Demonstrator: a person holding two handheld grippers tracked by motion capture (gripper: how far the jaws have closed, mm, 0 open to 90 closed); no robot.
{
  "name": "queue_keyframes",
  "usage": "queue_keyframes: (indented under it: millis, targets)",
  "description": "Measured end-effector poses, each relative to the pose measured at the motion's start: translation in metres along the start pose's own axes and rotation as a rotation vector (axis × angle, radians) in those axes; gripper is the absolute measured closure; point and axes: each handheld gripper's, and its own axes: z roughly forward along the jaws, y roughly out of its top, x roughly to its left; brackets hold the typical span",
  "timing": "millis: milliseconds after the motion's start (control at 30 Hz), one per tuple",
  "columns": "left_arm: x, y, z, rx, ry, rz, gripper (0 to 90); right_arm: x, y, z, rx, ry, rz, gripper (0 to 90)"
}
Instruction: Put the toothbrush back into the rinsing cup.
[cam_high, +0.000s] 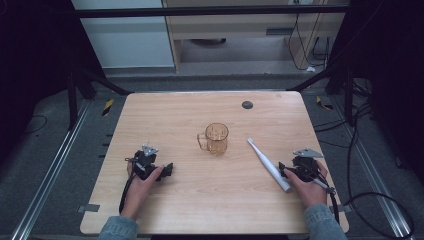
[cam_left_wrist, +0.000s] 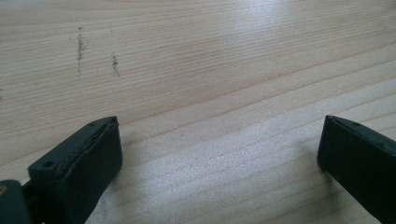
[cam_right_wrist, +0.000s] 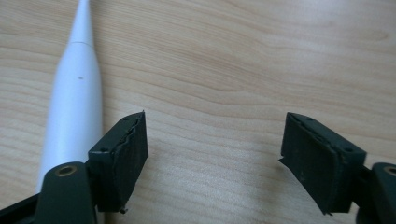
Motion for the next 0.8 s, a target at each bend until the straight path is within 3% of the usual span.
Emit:
queue_keyframes:
  millis: [100,167,333,467,800]
  targets:
    - [0.0,0.0,0.0,0.0,0.0,0.0,0.0,0.002,0.004,-0.007,0.001,0.001,-0.017,25.7]
    - [0.0,0.0,0.0,0.0,0.0,0.0,0.0,0.007,0.01,-0.015,0.008,0.005,-0.056,27.0]
    - [0.0,0.0,0.0,0.001,0.0,-0.001,0.0,0.015,0.035,-0.04,-0.003,0.015,-0.115,30.7]
    - [0.0,0.0,0.0,0.001,0.0,-0.001,0.0,0.022,0.047,-0.046,0.008,0.026,-0.149,32.8]
    - [0.0,0.0,0.0,0.001,0.0,-0.001,0.0,0.038,0.085,-0.049,0.108,0.094,-0.222,42.1]
